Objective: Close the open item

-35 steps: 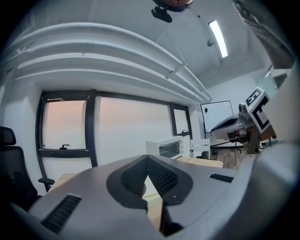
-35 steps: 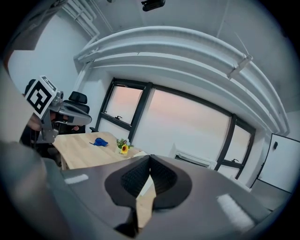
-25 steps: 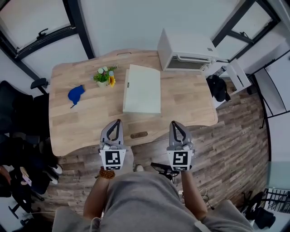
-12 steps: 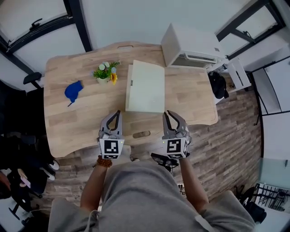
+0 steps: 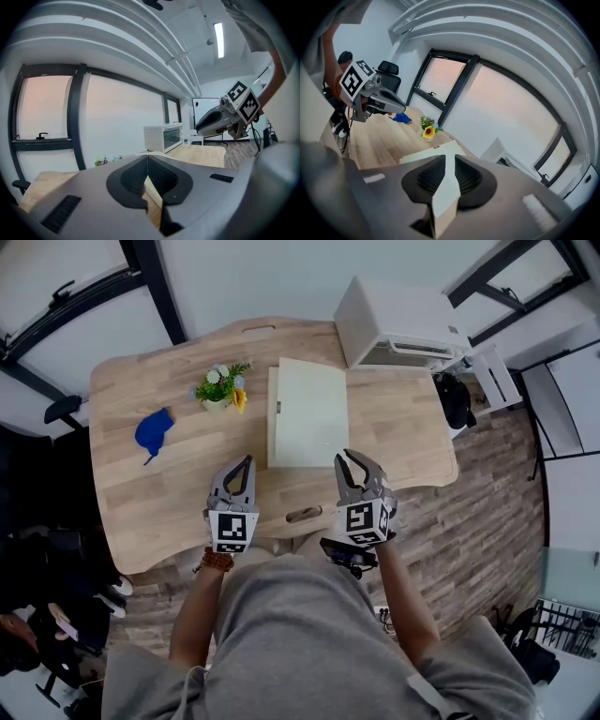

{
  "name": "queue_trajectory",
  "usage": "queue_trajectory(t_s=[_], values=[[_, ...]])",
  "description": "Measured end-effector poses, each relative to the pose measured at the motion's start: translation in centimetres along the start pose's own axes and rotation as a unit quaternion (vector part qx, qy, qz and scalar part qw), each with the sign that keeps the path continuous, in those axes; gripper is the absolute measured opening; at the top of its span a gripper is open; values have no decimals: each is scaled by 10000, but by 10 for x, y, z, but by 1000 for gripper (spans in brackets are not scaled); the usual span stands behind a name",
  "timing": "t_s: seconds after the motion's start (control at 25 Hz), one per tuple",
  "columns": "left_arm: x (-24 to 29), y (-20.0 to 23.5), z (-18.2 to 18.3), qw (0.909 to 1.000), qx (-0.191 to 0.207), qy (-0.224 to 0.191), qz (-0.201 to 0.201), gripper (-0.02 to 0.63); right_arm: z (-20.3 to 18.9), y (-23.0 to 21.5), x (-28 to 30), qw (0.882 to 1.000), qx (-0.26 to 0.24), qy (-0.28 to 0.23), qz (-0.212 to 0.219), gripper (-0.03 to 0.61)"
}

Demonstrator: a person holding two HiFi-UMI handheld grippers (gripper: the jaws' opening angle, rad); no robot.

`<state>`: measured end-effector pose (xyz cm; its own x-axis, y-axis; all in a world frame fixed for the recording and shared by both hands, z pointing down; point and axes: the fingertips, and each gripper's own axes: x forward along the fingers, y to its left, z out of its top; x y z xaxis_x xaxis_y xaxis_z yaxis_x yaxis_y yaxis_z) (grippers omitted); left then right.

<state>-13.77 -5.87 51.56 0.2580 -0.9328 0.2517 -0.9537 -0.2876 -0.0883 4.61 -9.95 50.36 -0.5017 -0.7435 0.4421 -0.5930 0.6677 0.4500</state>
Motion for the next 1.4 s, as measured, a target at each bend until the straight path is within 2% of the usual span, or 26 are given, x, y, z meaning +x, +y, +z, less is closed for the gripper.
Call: queue_trajectory(t_s=[0.16,0.28,0.52,0.68,1.12,1.4], values=[[12,2,-18,9996,-79,261,-60,9,-13,16,18,9987,-395,142,284,91],[24,3,-34,9988,-143,465,-92,9,-27,34,36,9960,-601,259,612,134],[37,6,-55,9962,-387,781,-11,9,-54,83,71,9793,-1369,396,1439,214],[48,4,-63,9951,-364,913,-101,9,-61,96,89,9733,-1461,385,1726,252],[65,-1,-72,9924,-471,1122,-163,9,-86,127,103,9635,-1653,467,2052,298],[59,-4,-82,9910,-422,1251,-206,9,-93,123,109,9717,-1657,404,1636,298]])
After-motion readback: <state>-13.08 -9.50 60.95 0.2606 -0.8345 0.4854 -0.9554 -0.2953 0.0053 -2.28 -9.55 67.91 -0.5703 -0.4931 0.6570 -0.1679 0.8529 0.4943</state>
